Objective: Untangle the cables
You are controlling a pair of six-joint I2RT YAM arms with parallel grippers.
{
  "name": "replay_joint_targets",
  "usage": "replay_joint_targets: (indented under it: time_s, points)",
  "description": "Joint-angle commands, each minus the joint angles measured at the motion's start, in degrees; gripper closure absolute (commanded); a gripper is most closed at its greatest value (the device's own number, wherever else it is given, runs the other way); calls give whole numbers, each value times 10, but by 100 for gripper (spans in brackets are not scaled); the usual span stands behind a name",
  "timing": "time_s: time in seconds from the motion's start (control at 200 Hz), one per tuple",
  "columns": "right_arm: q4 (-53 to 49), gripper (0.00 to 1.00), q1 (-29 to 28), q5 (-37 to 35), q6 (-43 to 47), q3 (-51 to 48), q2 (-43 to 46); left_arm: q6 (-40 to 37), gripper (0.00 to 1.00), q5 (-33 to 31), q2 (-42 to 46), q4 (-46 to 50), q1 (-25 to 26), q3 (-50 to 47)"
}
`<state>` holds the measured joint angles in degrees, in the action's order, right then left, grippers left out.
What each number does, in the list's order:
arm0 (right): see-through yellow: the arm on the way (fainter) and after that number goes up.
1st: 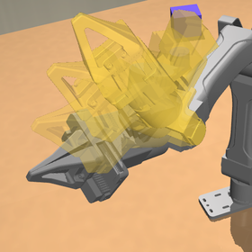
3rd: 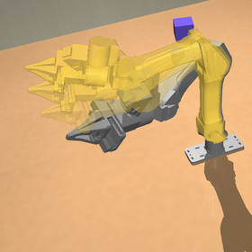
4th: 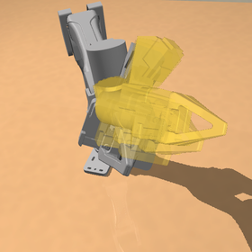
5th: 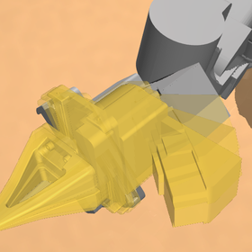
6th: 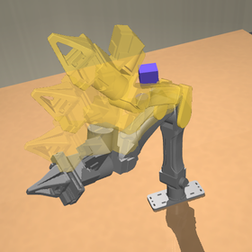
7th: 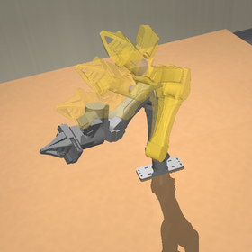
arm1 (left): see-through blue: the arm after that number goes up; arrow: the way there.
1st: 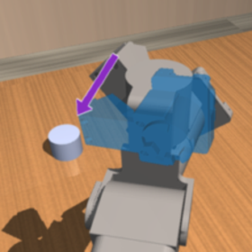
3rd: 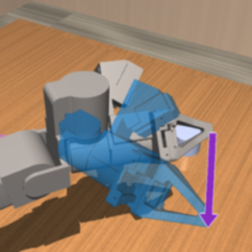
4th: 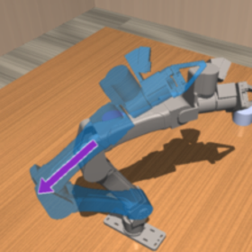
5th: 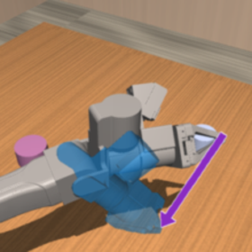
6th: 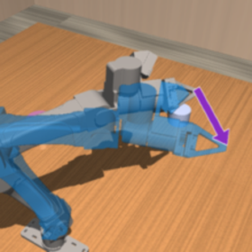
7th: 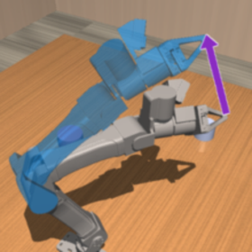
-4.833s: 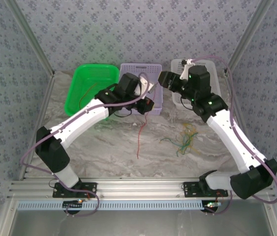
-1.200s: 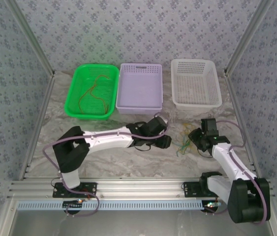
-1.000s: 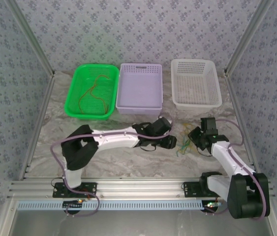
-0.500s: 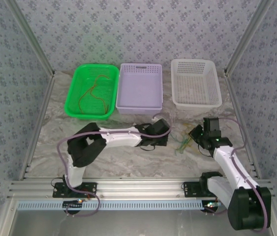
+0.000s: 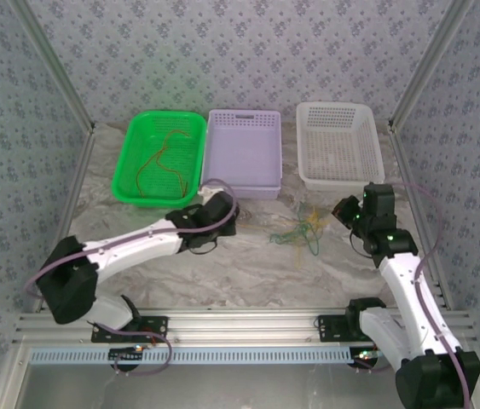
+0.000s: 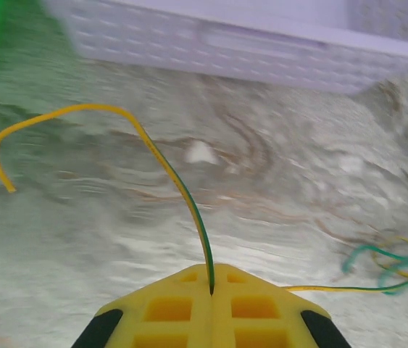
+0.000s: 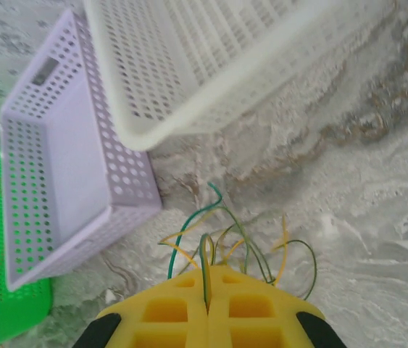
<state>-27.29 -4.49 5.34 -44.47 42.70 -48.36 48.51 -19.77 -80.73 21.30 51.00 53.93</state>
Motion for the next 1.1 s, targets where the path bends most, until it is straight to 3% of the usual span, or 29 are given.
replay_joint_targets:
  time_s: [0.0, 0.195, 0.385, 0.675, 1.094]
  points:
    - [-38, 100, 8, -30, 29, 54, -1, -6, 100, -43, 50, 78, -41, -39]
    - [-40, 100, 36, -20, 37, 102, -28, -13, 100, -39, 168, 114, -119, -97]
    - [-27, 100, 32, 22, 54, 108, -78, -32, 100, 14, 254, 109, -173, -116]
    - [-24, 100, 58, -26, 62, 70, -82, -49, 100, 2, 275, 164, -215, -83]
    - [-69, 100, 137, 9, 47, 281, -95, -56, 100, -3, 291, 193, -303, -122]
